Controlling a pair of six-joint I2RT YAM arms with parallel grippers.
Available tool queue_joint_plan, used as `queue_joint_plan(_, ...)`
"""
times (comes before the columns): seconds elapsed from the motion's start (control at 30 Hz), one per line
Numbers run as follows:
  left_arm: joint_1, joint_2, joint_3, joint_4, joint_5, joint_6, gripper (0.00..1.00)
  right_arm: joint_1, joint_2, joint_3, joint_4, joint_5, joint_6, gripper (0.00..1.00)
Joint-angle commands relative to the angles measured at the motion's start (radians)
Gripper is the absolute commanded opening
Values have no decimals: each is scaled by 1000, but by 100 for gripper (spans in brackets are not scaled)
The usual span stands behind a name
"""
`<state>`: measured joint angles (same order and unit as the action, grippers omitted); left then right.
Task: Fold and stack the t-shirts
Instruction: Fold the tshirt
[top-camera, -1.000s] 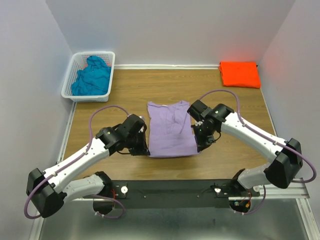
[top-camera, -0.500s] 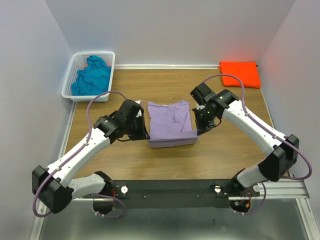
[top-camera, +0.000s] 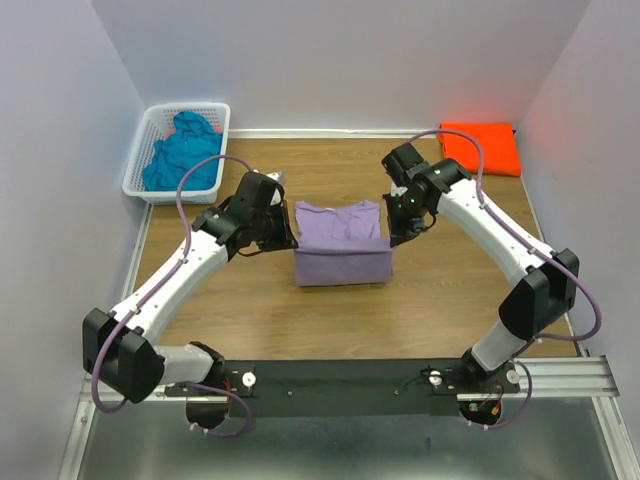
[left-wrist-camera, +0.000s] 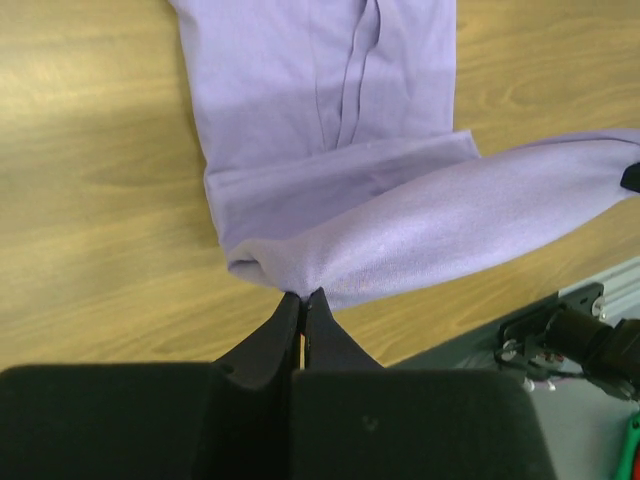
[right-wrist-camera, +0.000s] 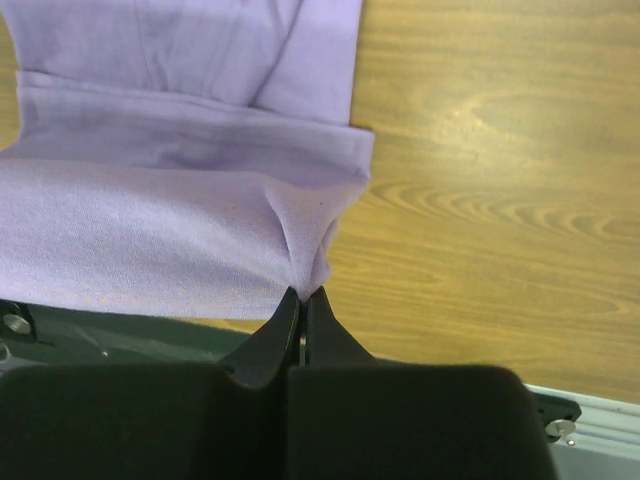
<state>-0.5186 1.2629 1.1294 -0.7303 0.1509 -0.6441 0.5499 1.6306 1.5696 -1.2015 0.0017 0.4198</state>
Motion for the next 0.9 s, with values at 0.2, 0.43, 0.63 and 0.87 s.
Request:
queue_joint_plan(0.2,81,142,102,95,-14,116,0,-61,152,187,23,9,-78,1)
queue_joint_plan(0.43,137,289,197,150,-20,161,0,-107,270,273,55,8,-104,1)
queue_joint_plan(0.63,158,427,282,181,-24,196,0,-143,377,349,89,3,-115,1)
queue_joint_plan(0.87,189,539,311,227,-36,212,0,-169,498,457,115,3,-130,0)
